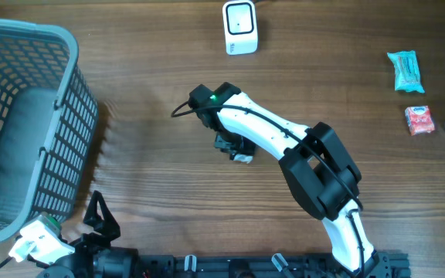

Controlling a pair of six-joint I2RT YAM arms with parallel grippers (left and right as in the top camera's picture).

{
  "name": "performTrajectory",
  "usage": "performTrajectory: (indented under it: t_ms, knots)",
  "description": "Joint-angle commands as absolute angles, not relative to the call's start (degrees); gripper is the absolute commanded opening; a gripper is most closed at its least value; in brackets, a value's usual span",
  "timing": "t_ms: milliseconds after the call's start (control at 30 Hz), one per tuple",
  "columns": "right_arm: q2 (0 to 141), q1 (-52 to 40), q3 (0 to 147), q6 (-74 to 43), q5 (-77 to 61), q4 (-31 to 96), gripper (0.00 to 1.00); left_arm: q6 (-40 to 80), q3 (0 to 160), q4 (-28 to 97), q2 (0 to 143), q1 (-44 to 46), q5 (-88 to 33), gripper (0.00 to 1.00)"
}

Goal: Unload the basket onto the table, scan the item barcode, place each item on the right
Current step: 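Lift the Hansaplast box and rotate it in the right gripper, then hold the Hansaplast box over the white scanner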

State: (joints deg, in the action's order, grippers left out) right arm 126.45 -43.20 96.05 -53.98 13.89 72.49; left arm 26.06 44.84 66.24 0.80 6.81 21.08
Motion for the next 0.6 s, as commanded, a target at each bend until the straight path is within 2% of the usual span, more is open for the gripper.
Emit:
performTrajectory:
  t_ms: [0,133,300,567]
  knots:
    - [127.6,-43.2,97.5,-41.1,30.2,75.1,0.29,26.4,44.8,66.0,0.5,7.1,21.0,1.0]
    - [127.6,-44.1,97.5,-34.7,41.8,79.7,0.29,26.4,44.8,66.0,0.5,7.1,21.0,1.0]
    - [127.1,-47.5,97.5,-34.3,55.7,87.4,0.29,26.4,44.8,66.0,0.5,7.1,21.0,1.0]
    - [125.9,-49.7,97.5,-36.1,66.2,92.4,0.28,26.4,44.8,66.0,0.5,7.1,21.0,1.0]
